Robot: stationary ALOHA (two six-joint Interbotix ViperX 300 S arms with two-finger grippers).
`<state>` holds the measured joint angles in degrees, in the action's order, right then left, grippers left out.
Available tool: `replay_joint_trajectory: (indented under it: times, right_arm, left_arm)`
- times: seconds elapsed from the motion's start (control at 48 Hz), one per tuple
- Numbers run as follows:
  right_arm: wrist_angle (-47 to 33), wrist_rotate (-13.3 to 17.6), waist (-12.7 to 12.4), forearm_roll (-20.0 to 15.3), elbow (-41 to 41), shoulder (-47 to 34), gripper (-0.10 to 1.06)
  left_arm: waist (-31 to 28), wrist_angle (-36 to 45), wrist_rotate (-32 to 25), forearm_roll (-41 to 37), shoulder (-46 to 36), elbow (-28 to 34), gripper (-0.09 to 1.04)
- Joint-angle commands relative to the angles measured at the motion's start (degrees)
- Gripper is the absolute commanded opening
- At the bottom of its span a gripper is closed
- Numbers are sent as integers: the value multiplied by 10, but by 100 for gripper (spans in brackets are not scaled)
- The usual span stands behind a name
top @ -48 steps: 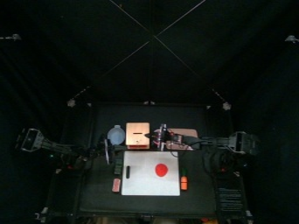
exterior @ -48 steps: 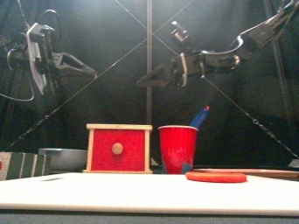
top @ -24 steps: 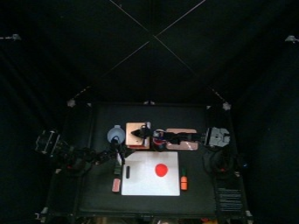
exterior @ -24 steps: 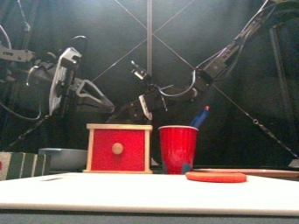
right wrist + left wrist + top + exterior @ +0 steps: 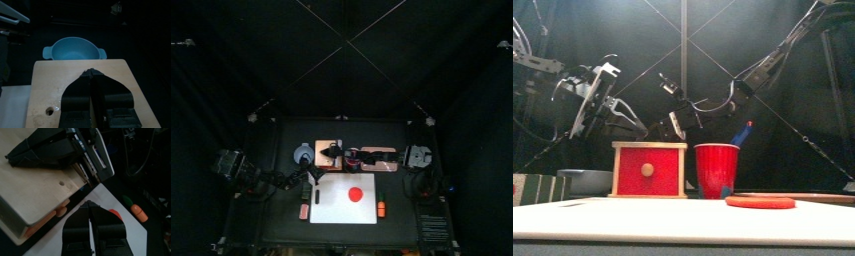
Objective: Get the cutter from the drawer then cut the dough then place the extra dough in the bowl
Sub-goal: Open the drawer
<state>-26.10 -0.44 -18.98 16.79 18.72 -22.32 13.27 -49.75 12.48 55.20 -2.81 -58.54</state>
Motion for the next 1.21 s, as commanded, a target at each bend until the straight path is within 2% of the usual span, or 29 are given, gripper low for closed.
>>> replay_joint_trajectory:
  times: [0.021,0.208,0.354,0.479,0.854,1.208]
  right_arm:
    - [5,-2,4,4,-6,8,0]
    - [9,-2,6,8,-11,8,0]
    - [10,-1,7,11,-11,7,0]
    - [10,0,9,11,-11,8,0]
    - [10,2,17,11,-13,5,0]
    - [10,1,23,11,-16,4,0]
  left_arm:
    - [16,-3,34,20,2,25,64]
    - [18,0,117,40,19,33,81]
    - [14,0,188,48,37,32,82]
    - [4,0,225,47,56,35,82]
    - [-38,2,233,55,84,47,82]
    - [-57,42,231,86,88,54,82]
